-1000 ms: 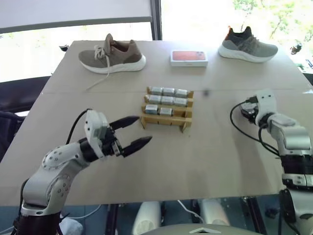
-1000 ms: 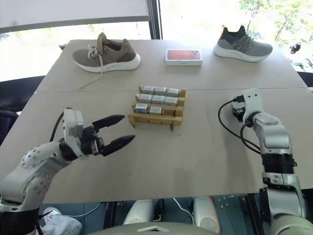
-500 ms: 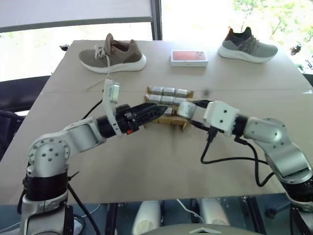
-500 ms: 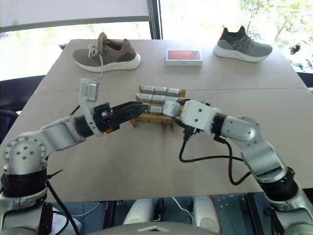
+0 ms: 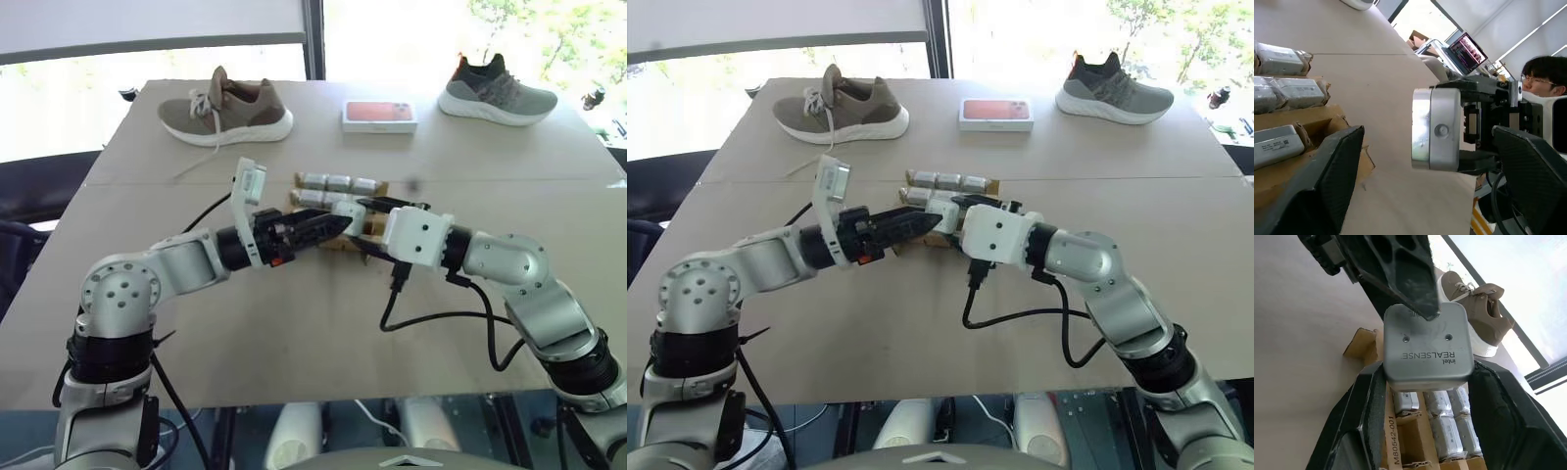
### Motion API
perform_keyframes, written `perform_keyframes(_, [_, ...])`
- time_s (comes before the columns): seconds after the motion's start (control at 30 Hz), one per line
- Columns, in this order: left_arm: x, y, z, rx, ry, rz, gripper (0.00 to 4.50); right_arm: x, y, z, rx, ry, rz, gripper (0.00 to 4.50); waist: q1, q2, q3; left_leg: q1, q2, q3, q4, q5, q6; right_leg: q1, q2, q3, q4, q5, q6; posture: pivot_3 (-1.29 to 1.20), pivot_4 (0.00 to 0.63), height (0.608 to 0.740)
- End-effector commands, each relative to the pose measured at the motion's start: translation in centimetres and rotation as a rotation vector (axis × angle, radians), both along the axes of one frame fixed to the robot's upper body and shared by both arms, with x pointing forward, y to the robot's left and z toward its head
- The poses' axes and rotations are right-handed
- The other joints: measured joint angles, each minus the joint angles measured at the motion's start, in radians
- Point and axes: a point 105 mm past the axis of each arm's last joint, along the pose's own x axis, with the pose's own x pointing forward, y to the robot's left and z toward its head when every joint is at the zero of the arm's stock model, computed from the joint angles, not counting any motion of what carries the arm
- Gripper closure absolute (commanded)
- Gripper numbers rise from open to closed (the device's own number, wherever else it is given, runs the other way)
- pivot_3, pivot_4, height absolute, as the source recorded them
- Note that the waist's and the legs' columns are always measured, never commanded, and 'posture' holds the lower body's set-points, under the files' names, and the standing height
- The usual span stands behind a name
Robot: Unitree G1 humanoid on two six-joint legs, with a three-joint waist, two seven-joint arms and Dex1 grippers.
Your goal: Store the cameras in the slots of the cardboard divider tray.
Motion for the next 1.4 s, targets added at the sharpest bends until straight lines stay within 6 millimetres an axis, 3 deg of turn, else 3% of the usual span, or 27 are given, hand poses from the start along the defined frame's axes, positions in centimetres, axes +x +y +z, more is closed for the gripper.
perform_keyframes(0.03, [0.1, -0.3, 0.7, -0.008, -0.029, -0.02, 2.23, -0.7, 0.4, 1.3, 0.017, -0.069, 0.032, 2.27, 0.0, 0.0, 0.0, 0.0, 0.0, 0.0, 0.0, 0.0, 0.0, 0.0, 0.0, 0.0, 0.0, 0.0, 0.0, 0.0, 0.15, 0.74])
perform_keyframes(0.13, [0.1, -0.5, 0.7, -0.003, -0.031, -0.041, 3.68, -0.7, 0.4, 1.3, 0.025, -0.064, 0.027, 2.27, 0.0, 0.0, 0.0, 0.0, 0.0, 0.0, 0.0, 0.0, 0.0, 0.0, 0.0, 0.0, 0.0, 0.0, 0.0, 0.0, 0.15, 0.74])
perform_keyframes(0.23, [0.3, -0.5, 0.7, 0.009, -0.04, -0.053, 3.82, -1.0, 0.2, 0.6, 0.041, 0.058, 0.063, 2.27, 0.0, 0.0, 0.0, 0.0, 0.0, 0.0, 0.0, 0.0, 0.0, 0.0, 0.0, 0.0, 0.0, 0.0, 0.0, 0.0, 0.15, 0.74])
perform_keyframes(0.37, [1.4, -0.3, 1.2, 0.036, -0.087, -0.048, 3.82, 0.1, -1.7, 1.0, 0.092, 0.067, -0.038, 0.83, 0.002, 0.0, 0.0, 0.0, 0.0, 0.0, 0.0, 0.0, 0.0, 0.0, 0.0, 0.0, 0.0, 0.0, 0.0, 0.0, 0.15, 0.74])
perform_keyframes(0.4, [1.7, -0.3, 1.3, 0.044, -0.101, -0.048, 3.82, 0.4, -2.3, 0.8, 0.084, 0.058, -0.071, 0.22, 0.005, 0.0, 0.0, 0.0, -0.001, 0.0, 0.0, 0.0, 0.0, 0.0, 0.001, 0.0, 0.0, 0.0, 0.0, 0.0, 0.15, 0.74])
perform_keyframes(0.43, [2.2, -0.2, 1.5, 0.069, -0.135, -0.045, 3.82, 0.9, -3.6, 0.5, 0.104, 0.087, -0.13, 0.1, 0.01, 0.0, 0.0, 0.0, -0.001, -0.001, 0.0, 0.0, 0.0, 0.0, 0.0, -0.001, 0.0, 0.0, 0.0, 0.0, 0.15, 0.74])
perform_keyframes(0.53, [3.7, -0.7, 1.3, 0.177, -0.298, -0.055, 3.82, 1.0, -6.7, -0.2, 0.196, 0.194, -0.196, 0.1, 0.021, 0.0, 0.0, -0.001, -0.004, 0.0, 0.0, 0.0, 0.0, 0.0, 0.0, -0.001, -0.001, 0.0, 0.0, 0.0, 0.15, 0.74])
perform_keyframes(0.63, [4.4, -2.0, -0.3, 0.296, -0.413, -0.207, 3.82, 0.7, -9.7, -0.5, 0.188, 0.231, -0.24, 0.1, 0.023, 0.0, 0.0, -0.002, -0.005, 0.002, 0.0, 0.0, 0.0, 0.0, 0.0, 0.0, -0.002, 0.0, 0.0, 0.0, 0.15, 0.74])
perform_keyframes(0.77, [6.1, -3.1, -2.0, 0.399, -0.497, -0.339, 3.82, -0.2, -11.6, 0.2, 0.246, 0.289, -0.24, 0.1, 0.018, 0.0, 0.0, -0.002, -0.006, 0.004, 0.0, 0.0, 0.001, 0.0, 0.0, 0.0, -0.002, 0.0, 0.0, 0.0, 0.15, 0.74])
perform_keyframes(1.0, [9.2, -3.9, -3.8, 0.584, -0.626, -0.427, 3.82, -0.7, -12.5, 0.7, 0.27, 0.28, -0.277, 0.1, 0.017, -0.001, 0.0, -0.002, -0.002, 0.003, 0.0, -0.003, 0.006, 0.0, 0.003, -0.001, -0.002, 0.0, 0.0, 0.0, 0.15, 0.74])
perform_keyframes(1.23, [9.9, -2.8, -5.2, 0.732, -0.631, -0.525, 3.82, -1.5, -12.6, 0.4, 0.272, 0.271, -0.303, 0.1, 0.019, -0.001, 0.0, -0.003, -0.003, 0.001, 0.003, -0.005, 0.008, 0.0, 0.002, 0.0, -0.002, 0.0, 0.0, 0.0, 0.15, 0.74])
perform_keyframes(1.4, [10.1, -3.0, -4.8, 0.815, -0.634, -0.594, 3.82, -1.5, -12.5, 0.2, 0.27, 0.268, -0.312, 0.1, 0.012, -0.001, 0.0, -0.001, -0.002, 0.002, 0.003, -0.005, 0.009, 0.0, 0.003, 0.002, 0.0, 0.0, 0.0, 0.0, 0.15, 0.74])
